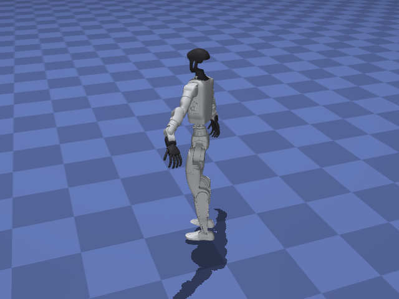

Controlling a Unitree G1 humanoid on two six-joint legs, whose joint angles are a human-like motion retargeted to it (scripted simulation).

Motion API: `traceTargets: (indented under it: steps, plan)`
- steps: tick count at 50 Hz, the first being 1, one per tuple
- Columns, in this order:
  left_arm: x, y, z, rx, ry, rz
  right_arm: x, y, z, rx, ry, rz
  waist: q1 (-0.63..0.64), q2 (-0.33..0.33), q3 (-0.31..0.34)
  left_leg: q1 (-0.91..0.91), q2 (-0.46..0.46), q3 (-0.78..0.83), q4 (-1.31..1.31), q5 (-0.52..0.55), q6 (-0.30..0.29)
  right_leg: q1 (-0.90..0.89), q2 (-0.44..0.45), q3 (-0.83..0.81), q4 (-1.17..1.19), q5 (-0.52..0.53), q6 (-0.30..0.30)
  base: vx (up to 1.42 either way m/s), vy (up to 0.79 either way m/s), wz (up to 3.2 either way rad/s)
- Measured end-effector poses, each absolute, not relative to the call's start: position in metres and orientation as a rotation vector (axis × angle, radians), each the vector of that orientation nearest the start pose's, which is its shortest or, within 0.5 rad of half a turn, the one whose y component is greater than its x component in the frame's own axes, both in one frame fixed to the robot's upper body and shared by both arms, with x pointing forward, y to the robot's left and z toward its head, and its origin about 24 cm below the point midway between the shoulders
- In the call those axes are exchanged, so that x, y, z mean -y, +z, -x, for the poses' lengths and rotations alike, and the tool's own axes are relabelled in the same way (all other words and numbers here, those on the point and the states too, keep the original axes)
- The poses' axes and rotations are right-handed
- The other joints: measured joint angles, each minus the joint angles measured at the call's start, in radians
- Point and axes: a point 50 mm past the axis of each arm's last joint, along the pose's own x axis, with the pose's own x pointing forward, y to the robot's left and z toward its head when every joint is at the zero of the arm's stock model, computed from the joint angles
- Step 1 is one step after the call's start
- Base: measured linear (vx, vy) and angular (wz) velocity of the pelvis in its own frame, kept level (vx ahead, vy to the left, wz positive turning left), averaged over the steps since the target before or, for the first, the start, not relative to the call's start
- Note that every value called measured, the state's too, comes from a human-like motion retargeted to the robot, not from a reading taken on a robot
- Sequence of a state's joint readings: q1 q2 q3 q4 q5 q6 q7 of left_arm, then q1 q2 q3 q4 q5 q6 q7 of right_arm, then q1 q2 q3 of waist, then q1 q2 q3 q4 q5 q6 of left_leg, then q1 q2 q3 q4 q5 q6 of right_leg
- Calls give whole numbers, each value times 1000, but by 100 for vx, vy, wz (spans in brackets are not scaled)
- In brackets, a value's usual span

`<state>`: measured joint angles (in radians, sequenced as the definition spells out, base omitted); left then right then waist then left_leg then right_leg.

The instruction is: Upper body actions

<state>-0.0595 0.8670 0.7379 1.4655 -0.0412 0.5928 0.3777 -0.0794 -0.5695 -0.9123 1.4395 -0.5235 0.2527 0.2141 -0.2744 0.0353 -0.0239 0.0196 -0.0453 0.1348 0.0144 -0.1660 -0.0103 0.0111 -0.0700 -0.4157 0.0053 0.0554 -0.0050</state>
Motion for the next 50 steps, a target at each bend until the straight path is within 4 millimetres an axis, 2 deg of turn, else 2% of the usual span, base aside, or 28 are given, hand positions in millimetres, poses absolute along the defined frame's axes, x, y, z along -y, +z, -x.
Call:
traceTargets:
  steps: [2, 4, 6, 8, 10, 13, 15, 18, 20, 21, 23, 25, 27, 29, 31, 32, 34, 37, 39, 41, 43, 45, 47, 50]
  plan:
    - [-489, 29, -10, -1296, 1708, -129, 440, -48, -72, -1184, -808, 31, 5, 10, -13, -4, 4, 5, 2, -2, -1, -5, 2, 5, 1, -1, 1, 0, 0, 0]
    - [-517, 88, -27, -1038, 1885, -264, 487, 24, -108, -922, -954, 146, 10, 22, -29, -9, 6, 11, 4, -5, -1, -10, 3, 10, 1, -1, 2, 4, 5, -17]
    - [-533, 147, -51, -762, 1979, -419, 512, 104, -143, -652, -1049, 281, 21, 30, -47, -13, 3, 14, 5, -8, -1, -14, 3, 13, 0, -3, 1, 0, 0, 0]
    - [-535, 204, -83, -468, 1994, -570, 515, 183, -175, -372, -1114, 421, 32, 34, -69, -20, 0, 12, 6, -10, -1, -20, 1, 12, -1, -5, 2, 0, 0, 0]
    - [-523, 256, -122, -160, 1947, -715, 495, 259, -202, -76, -1169, 574, 38, 37, -91, -31, -4, 6, 8, -11, 0, -26, -1, 7, -1, -8, 2, -1, -7, 19]
    - [-476, 329, -181, 280, 1802, -966, 434, 355, -223, 372, -1215, 857, 36, 39, -114, -35, -5, -3, 9, -10, 0, -24, -2, -3, -2, -12, 2, 1, -8, 20]
    - [-434, 372, -209, 516, 1675, -1193, 381, 400, -225, 683, -1243, 1032, 35, 42, -128, -36, -4, -7, 10, -9, 0, -21, 0, -7, -3, -14, 2, 8, -7, 13]
    - [-364, 423, -230, 783, 1540, -1647, 300, 438, -213, 1164, -1237, 1272, 43, 41, -152, -37, -3, -10, 9, -10, 0, -22, 3, -9, -4, -16, 2, 6, -10, 5]
    - [-314, 444, -236, 975, 1477, -1943, 249, 446, -200, 1483, -1194, 1423, 49, 35, -163, -36, -4, -12, 8, -11, -1, -20, 4, -12, -5, -18, 0, 5, -10, 3]
    - [-290, 450, -240, 1098, 1431, -2048, 227, 447, -193, -2469, 1787, -2243, 51, 30, -166, -33, -5, -13, 7, -12, -1, -18, 5, -12, -5, -19, -1, 4, -9, -1]
    - [-249, 452, -248, 1328, 1298, -2189, 191, 444, -180, -2519, 1531, -2024, 55, 21, -167, -26, -4, -13, 8, -13, -1, -11, 7, -11, -5, -20, -3, 3, -7, -5]
    - [-227, 448, -259, 1450, 1153, -2229, 173, 440, -174, -2587, 1397, -1826, 56, 15, -163, -17, -2, -11, 9, -14, -2, -3, 9, -11, -5, -21, -4, 0, 0, 0]
    - [-232, 450, -265, 1408, 1166, -2169, 178, 440, -181, -2649, 1408, -1778, 55, 16, -156, -12, 0, -11, 9, -14, -2, 2, 11, -11, -3, -21, -4, 0, 0, 0]
    - [-259, 452, -266, 1258, 1310, -2028, 201, 446, -196, -2610, 1570, -1919, 54, 23, -152, -14, 3, -12, 9, -13, -2, 1, 13, -12, -3, -21, -3, 0, 0, 0]
    - [-302, 442, -267, 1030, 1475, -1813, 240, 448, -214, -2455, 1864, -2151, 52, 32, -158, -22, 5, -13, 9, -12, -3, -5, 13, -13, -4, -20, -2, 0, 0, 0]
    - [-326, 433, -266, 905, 1549, -1682, 263, 446, -221, 1482, -1294, 1439, 51, 36, -164, -27, 6, -13, 10, -11, -3, -10, 13, -14, -4, -19, -1, 0, 0, 0]
    - [-376, 405, -258, 671, 1683, -1367, 316, 434, -232, 1138, -1362, 1384, 51, 41, -175, -39, 7, -12, 10, -10, -4, -22, 12, -13, -4, -18, 0, 0, 0, 0]
    - [-439, 348, -235, 417, 1826, -824, 396, 398, -236, 674, -1396, 1197, 53, 46, -184, -52, 8, -9, 10, -12, -6, -39, 10, -6, -2, -17, 2, -1, 6, -10]
    - [-470, 309, -214, 312, 1882, -515, 439, 369, -229, 420, -1396, 1044, 56, 52, -183, -56, 9, -5, 9, -15, -7, -49, 9, 2, 0, -16, 2, -5, 8, -17]
    - [-494, 271, -184, 224, 1994, -283, 472, 337, -217, 205, -1378, 848, 62, 58, -179, -58, 10, 2, 8, -17, -7, -58, 9, 11, 1, -16, 2, -4, 7, -20]
    - [-508, 235, -155, 117, 2120, -132, 492, 306, -208, 73, -1331, 608, 68, 63, -175, -58, 9, 6, 7, -20, -7, -62, 10, 17, 1, -15, 1, -1, 3, -9]
    - [-515, 208, -135, 33, 2174, -47, 498, 284, -207, 80, -1270, 358, 68, 68, -169, -57, 6, 6, 6, -21, -5, -62, 12, 18, 0, -16, 0, -3, 1, 3]
    - [-516, 197, -129, 46, 2183, -8, 496, 278, -211, 228, -1228, 130, 61, 70, -166, -55, 2, 0, 4, -21, -3, -57, 12, 12, -2, -19, -2, -8, 0, 19]
    - [-509, 208, -143, 197, 2160, -12, 481, 292, -217, 525, -1271, -48, 46, 68, -167, -49, -3, -12, 5, -19, -2, -43, 13, -2, -5, -25, -4, -2, -4, 27]
